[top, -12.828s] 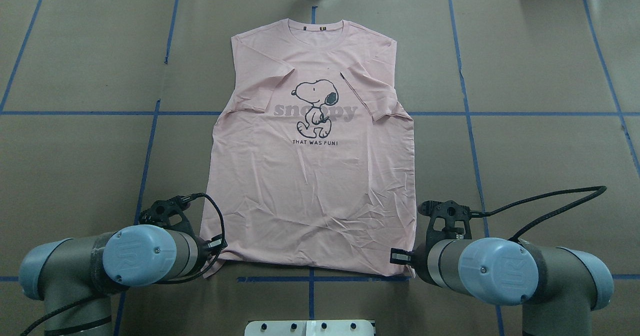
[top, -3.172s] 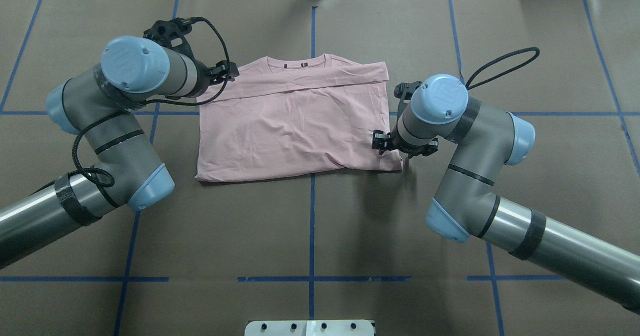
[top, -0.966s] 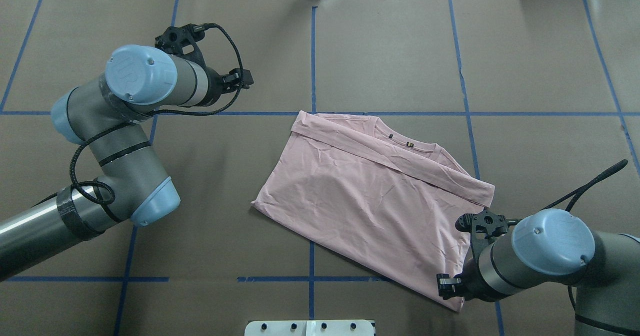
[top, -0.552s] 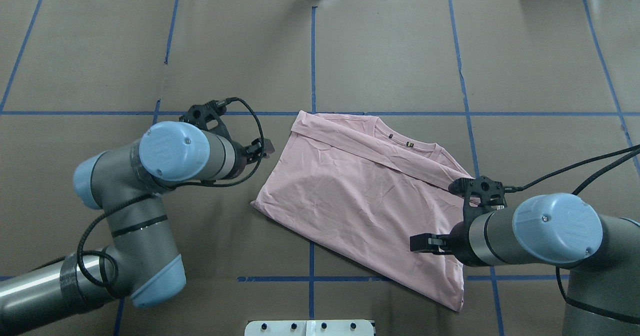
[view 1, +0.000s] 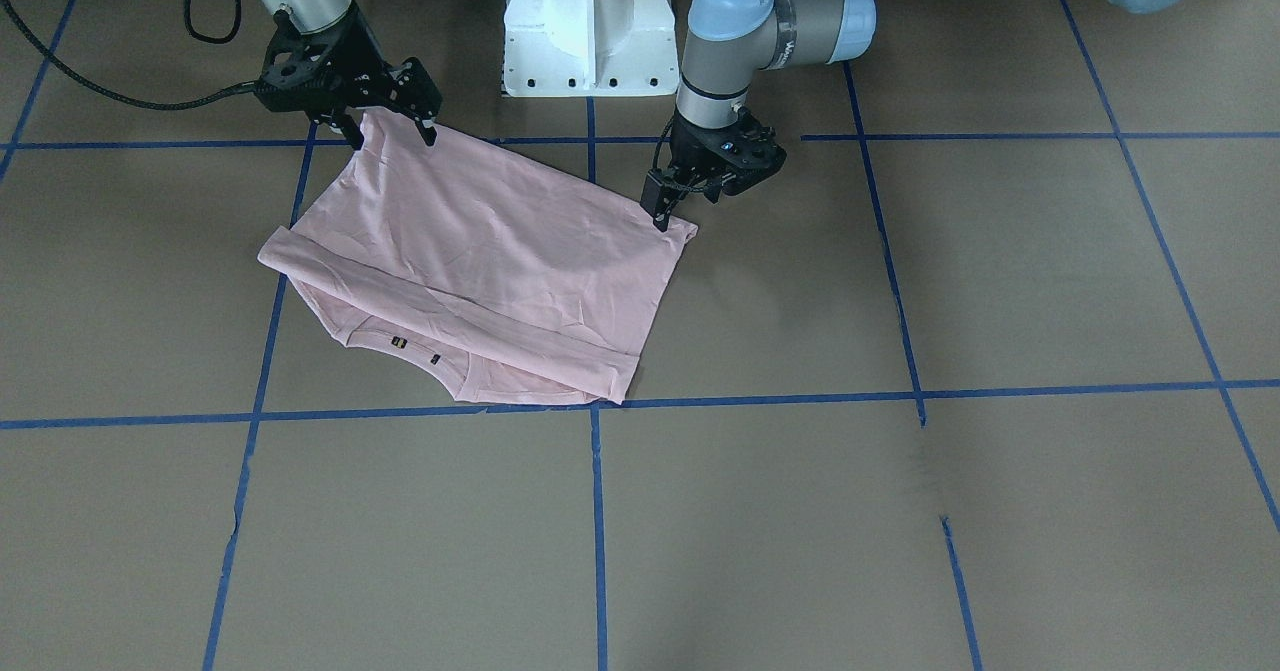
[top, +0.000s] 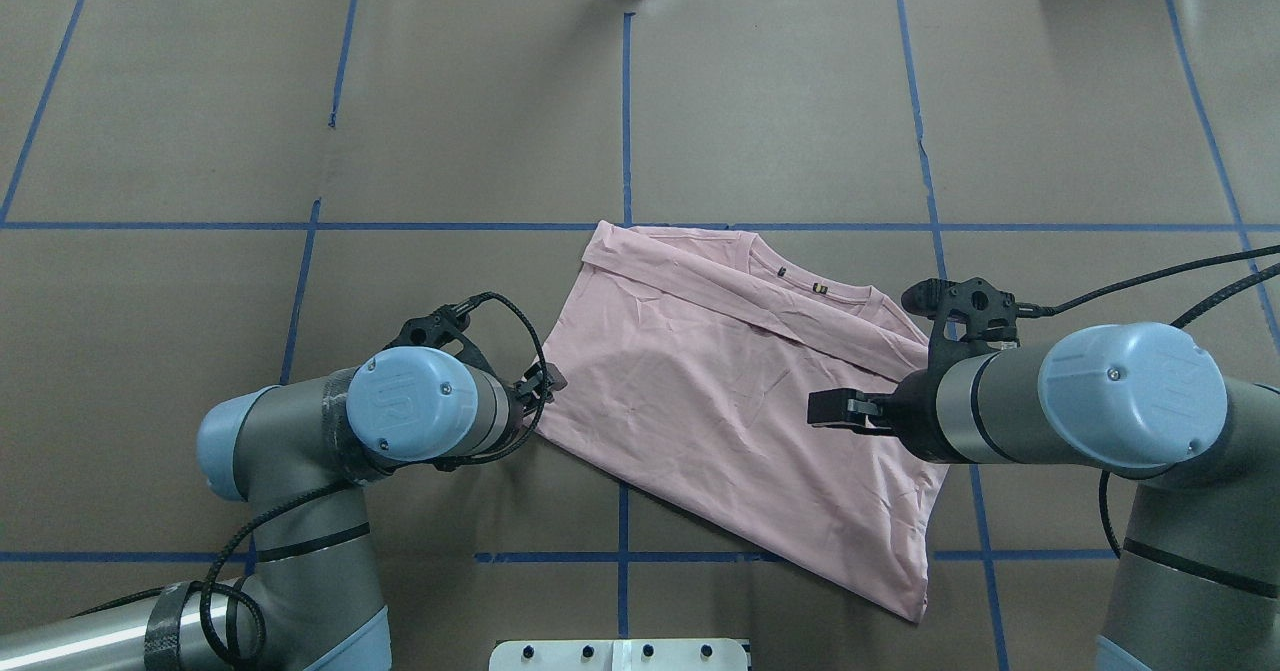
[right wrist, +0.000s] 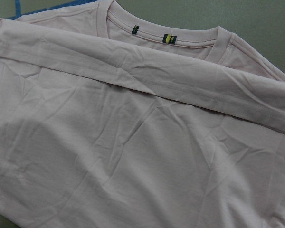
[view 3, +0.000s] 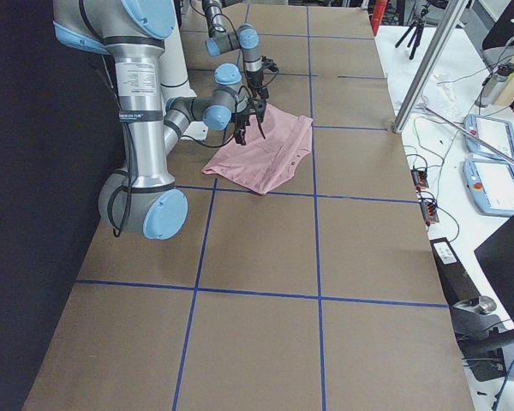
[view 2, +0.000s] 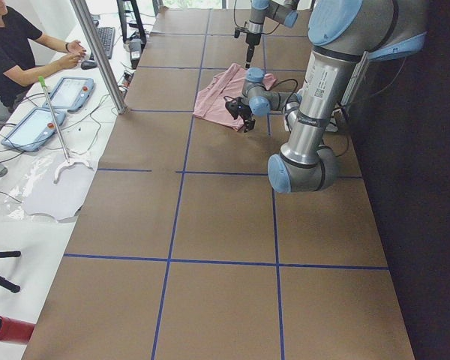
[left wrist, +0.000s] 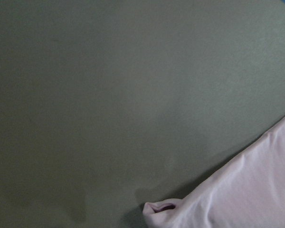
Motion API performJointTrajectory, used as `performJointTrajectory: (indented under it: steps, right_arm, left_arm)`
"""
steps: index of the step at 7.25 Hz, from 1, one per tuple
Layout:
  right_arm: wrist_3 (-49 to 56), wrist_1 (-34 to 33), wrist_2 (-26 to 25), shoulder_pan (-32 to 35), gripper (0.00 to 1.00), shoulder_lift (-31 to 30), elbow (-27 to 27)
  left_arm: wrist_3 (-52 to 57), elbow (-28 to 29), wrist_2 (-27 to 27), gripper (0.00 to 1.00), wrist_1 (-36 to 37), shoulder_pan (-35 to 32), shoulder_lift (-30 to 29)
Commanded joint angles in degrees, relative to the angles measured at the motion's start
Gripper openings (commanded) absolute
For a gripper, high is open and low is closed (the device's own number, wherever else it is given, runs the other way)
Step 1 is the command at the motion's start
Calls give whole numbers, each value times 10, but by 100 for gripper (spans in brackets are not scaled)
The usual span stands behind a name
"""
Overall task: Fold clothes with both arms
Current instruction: 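Drag the folded shirt toward the robot with the right gripper while the left gripper approaches, then grasp the shirt corner nearest the left gripper with the left gripper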
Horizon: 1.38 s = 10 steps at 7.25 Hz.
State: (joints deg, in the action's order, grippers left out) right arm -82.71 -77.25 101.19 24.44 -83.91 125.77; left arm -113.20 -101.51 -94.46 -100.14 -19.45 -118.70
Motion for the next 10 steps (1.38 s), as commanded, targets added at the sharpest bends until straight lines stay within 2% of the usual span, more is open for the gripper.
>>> performJointTrajectory:
  steps: [1,3,4,5,6,7,10]
  right_arm:
    - [0,0,0,5,100,1,-1]
    - [0,0,1,5,100,1,0]
    - [0,0,1,5,100,1,0]
    - [0,0,1,5,100,0,0]
    - [0,0,2,6,100,-1,0]
    - [0,0,1,6,100,-2,0]
    - [0,0,1,5,100,-2,-1]
  left_arm:
    - [-21,21,7,93,0,4,-17]
    - [-20,29,15,86,-1,4,-16]
    - [-20,30,22,73,-1,4,-16]
    - [-19,29,23,49,-1,4,-15]
    - [-18,28,23,12,0,3,-14]
    - [-12,26,23,0,0,3,-14]
    - [-1,20,22,0,0,-2,-15]
